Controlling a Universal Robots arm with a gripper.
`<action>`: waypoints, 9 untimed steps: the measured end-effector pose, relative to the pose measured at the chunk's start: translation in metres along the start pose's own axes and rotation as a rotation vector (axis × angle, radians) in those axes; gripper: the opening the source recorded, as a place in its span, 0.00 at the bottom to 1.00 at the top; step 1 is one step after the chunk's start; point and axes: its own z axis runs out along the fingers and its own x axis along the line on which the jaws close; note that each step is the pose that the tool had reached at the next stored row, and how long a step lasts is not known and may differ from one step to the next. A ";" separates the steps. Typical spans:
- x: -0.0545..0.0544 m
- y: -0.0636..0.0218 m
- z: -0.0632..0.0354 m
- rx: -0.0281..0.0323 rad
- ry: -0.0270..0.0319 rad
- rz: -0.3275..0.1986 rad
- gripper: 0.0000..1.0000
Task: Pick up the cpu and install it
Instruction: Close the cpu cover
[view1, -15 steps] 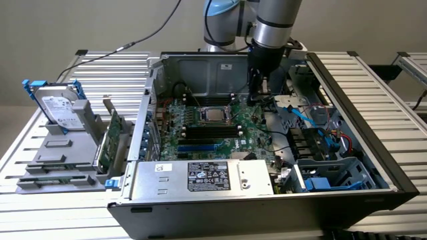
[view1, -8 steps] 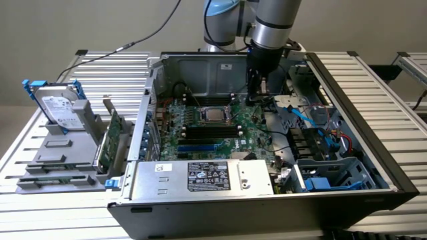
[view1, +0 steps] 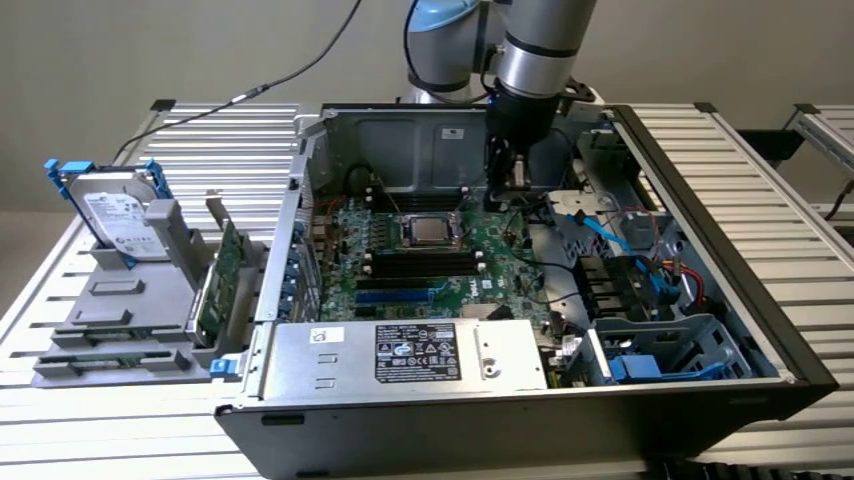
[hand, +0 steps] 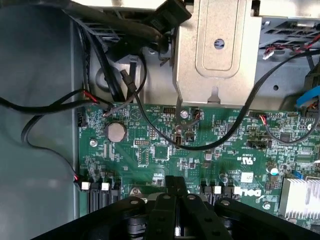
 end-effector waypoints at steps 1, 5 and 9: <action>0.000 -0.0021 0.0000 0.0018 0.0001 0.000 0.11; 0.000 -0.0107 -0.0002 0.0094 0.0002 0.000 0.11; 0.001 -0.0198 -0.0005 0.0189 0.0007 0.000 0.11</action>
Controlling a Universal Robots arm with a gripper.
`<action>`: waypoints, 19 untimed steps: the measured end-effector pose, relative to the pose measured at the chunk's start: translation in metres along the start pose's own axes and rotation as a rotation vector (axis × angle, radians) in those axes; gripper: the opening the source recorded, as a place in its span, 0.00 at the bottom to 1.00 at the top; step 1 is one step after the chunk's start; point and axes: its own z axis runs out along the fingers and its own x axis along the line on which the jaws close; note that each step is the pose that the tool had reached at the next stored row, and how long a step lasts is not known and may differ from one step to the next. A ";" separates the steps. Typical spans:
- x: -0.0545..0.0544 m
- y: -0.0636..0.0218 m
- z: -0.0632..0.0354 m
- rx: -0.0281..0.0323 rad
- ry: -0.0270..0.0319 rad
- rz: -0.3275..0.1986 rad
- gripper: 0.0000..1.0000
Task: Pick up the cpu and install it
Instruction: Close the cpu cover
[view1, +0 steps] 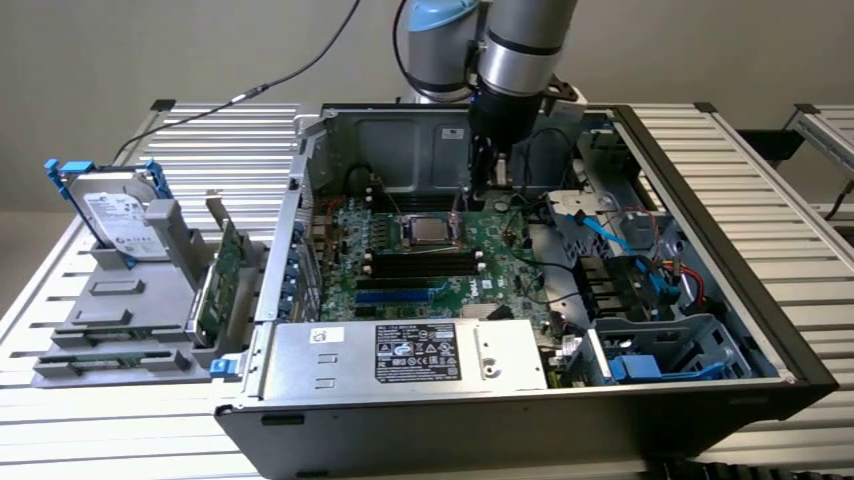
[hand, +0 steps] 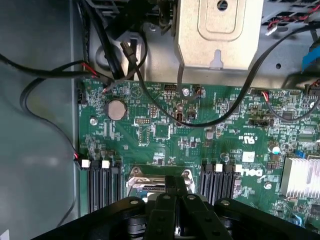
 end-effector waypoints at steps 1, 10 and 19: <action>0.000 -0.0023 0.0000 0.0026 0.0001 0.000 0.11; 0.001 -0.0232 0.0017 0.0180 0.0007 0.000 0.11; 0.002 -0.0577 0.0053 0.0185 0.0005 -0.001 0.11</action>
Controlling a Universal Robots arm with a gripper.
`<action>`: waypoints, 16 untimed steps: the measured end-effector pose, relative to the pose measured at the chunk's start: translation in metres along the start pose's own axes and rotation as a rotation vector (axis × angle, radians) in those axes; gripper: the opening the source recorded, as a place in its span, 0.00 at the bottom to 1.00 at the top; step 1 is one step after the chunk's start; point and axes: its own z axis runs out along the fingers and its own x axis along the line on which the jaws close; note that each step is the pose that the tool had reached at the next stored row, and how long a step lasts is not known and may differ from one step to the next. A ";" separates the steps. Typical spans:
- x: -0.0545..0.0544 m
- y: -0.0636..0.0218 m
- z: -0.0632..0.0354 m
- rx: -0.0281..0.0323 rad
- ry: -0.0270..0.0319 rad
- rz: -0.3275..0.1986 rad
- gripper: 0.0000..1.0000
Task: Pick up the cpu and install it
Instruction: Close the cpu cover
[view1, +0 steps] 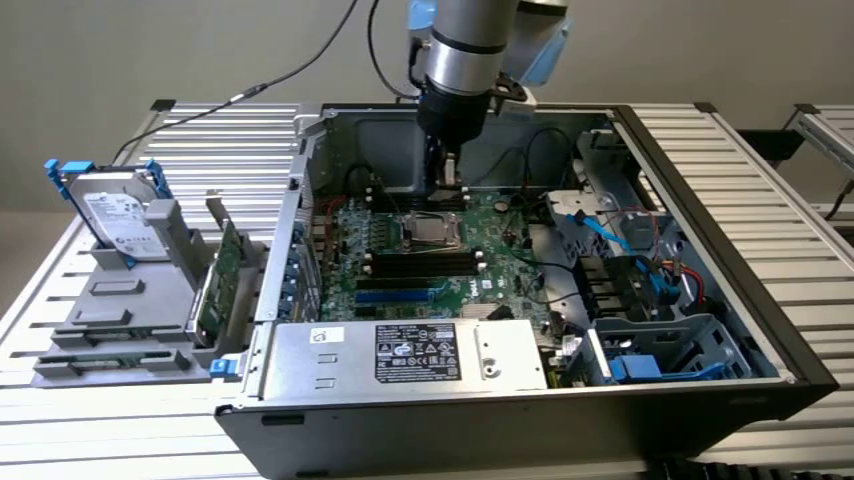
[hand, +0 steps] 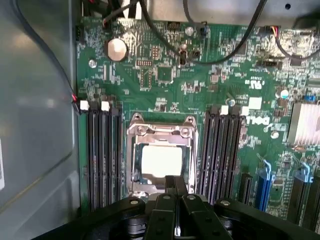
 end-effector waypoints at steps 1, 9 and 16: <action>0.000 -0.0040 0.0007 -0.0001 0.0001 0.000 0.11; 0.001 -0.0239 0.0147 -0.0005 0.0020 -0.003 0.11; 0.002 -0.0289 0.0239 -0.0075 0.0258 -0.021 0.11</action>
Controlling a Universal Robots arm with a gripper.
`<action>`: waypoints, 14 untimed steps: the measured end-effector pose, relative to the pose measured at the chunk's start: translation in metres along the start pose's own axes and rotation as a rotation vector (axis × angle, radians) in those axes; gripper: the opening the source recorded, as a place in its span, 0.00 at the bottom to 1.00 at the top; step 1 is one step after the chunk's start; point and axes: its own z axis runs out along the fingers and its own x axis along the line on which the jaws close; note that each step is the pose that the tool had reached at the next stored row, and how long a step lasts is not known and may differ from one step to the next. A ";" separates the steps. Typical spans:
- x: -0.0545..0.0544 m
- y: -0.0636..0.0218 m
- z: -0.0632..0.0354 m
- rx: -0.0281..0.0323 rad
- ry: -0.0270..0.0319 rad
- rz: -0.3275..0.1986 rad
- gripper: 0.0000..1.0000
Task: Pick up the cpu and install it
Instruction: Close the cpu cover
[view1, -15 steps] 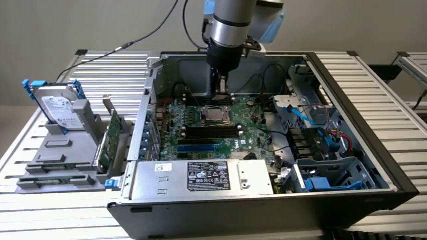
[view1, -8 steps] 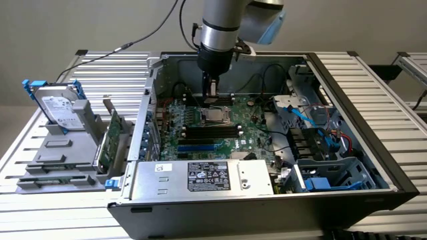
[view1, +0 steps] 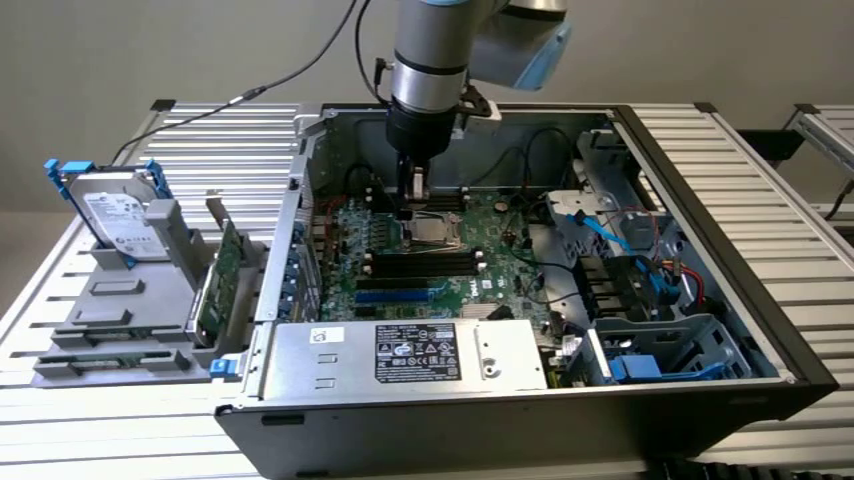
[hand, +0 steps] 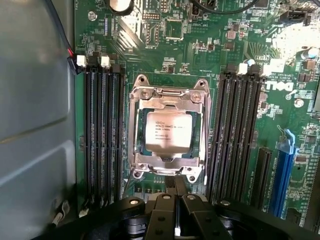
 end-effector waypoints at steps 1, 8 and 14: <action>0.000 -0.0001 0.0009 -0.0020 0.0047 -0.004 0.11; 0.001 -0.0012 0.0075 -0.0255 0.0212 -0.022 0.11; 0.001 -0.0048 0.0145 -0.0601 0.0187 -0.028 0.11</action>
